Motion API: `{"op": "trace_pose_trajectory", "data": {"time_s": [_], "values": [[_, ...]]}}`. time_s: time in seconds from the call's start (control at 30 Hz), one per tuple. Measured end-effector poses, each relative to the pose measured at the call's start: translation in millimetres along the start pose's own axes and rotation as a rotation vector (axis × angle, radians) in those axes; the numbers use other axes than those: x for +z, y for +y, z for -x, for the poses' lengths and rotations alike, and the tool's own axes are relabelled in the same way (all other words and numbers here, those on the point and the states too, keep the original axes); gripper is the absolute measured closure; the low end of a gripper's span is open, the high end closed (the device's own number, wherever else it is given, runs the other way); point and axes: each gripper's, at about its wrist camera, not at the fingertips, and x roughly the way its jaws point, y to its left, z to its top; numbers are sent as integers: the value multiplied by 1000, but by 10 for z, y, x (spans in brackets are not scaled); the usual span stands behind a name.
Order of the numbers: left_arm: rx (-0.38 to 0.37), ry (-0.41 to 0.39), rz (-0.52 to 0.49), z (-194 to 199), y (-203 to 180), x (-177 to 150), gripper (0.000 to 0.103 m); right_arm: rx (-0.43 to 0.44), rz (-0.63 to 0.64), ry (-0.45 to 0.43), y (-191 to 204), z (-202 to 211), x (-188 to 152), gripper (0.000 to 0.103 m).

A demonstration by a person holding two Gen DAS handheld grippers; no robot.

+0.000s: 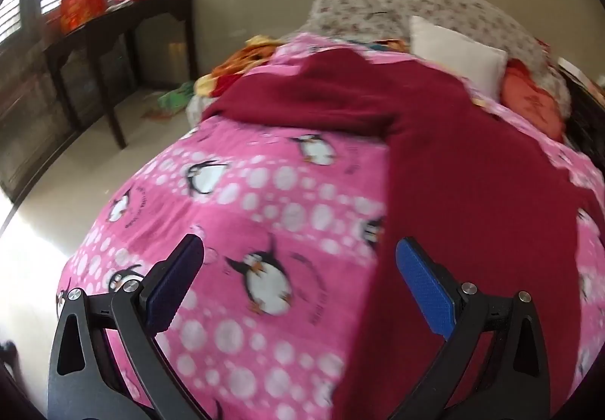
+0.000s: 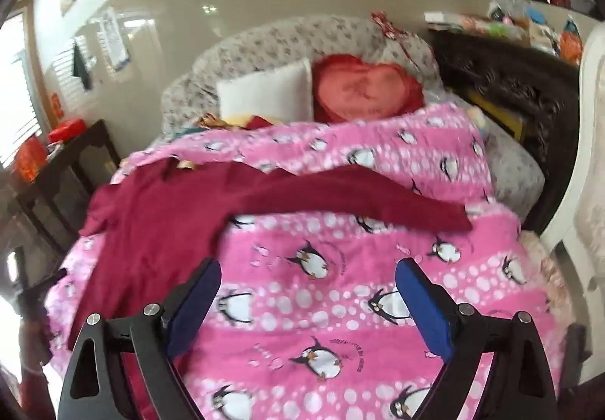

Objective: Fold small clothes

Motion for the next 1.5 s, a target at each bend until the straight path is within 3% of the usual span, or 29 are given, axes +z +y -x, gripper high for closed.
{"op": "trace_pose_trajectory", "data": {"time_s": [0.1, 0.3, 0.4, 0.7, 1.17, 1.37, 1.5], "values": [[-52, 23, -33, 86, -118, -45, 1, 42, 24, 48, 167, 40, -46, 10], [-109, 66, -72, 108, -360, -153, 1, 116, 106, 147, 678, -440, -289, 10], [-96, 67, -106, 131, -452, -252, 1, 181, 113, 193, 929, -724, -436, 11], [-45, 86, -114, -11, -517, -338, 1, 251, 219, 217, 1649, -1141, -640, 13], [-43, 67, -87, -177, -471, -115, 1, 252, 281, 199, 2365, -1366, -363, 13], [-37, 62, -81, -290, -468, 20, 1, 208, 310, 156, 2702, -1590, -208, 13], [-37, 58, -86, -372, -521, 131, 1, 181, 263, 140, 2812, -1803, -51, 13]]}}
